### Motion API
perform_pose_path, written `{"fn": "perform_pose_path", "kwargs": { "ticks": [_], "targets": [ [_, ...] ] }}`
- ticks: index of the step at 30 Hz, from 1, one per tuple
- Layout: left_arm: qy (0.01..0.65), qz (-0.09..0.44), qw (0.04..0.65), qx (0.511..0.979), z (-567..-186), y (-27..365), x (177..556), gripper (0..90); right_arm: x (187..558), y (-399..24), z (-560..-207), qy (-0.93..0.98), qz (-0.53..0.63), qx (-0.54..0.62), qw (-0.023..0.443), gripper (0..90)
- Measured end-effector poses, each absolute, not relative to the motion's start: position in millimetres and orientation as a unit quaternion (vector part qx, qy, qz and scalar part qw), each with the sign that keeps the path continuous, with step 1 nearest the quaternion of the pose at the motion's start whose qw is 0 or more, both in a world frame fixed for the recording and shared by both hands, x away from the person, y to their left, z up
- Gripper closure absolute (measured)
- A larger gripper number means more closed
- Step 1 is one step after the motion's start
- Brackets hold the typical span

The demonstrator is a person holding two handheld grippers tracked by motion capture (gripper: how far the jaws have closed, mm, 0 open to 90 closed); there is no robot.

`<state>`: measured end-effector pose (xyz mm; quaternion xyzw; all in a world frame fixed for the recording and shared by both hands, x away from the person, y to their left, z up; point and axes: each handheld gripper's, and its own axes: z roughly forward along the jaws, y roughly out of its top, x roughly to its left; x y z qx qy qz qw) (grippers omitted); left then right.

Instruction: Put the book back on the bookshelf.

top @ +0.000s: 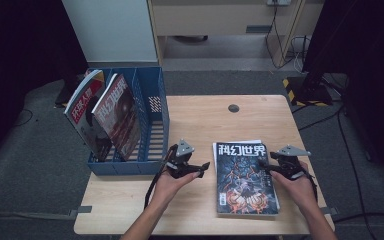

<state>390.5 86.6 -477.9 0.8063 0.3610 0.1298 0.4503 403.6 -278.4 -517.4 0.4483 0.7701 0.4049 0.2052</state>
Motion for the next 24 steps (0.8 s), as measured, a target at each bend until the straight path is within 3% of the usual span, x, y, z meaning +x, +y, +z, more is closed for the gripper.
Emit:
{"fn": "perform_pose_path", "kwargs": {
  "ticks": [5,24],
  "targets": [
    [0.359,0.110,0.445,0.813,-490.2,81.1,386.3,11.3,404.0,-274.1,-519.2,0.776,0.405,0.443,0.194,34.9],
    [0.351,0.069,0.434,0.827,-517.5,57.6,380.0,11.9,408.6,-250.8,-522.3,0.795,0.414,0.407,0.175,28.7]
  ]
}}
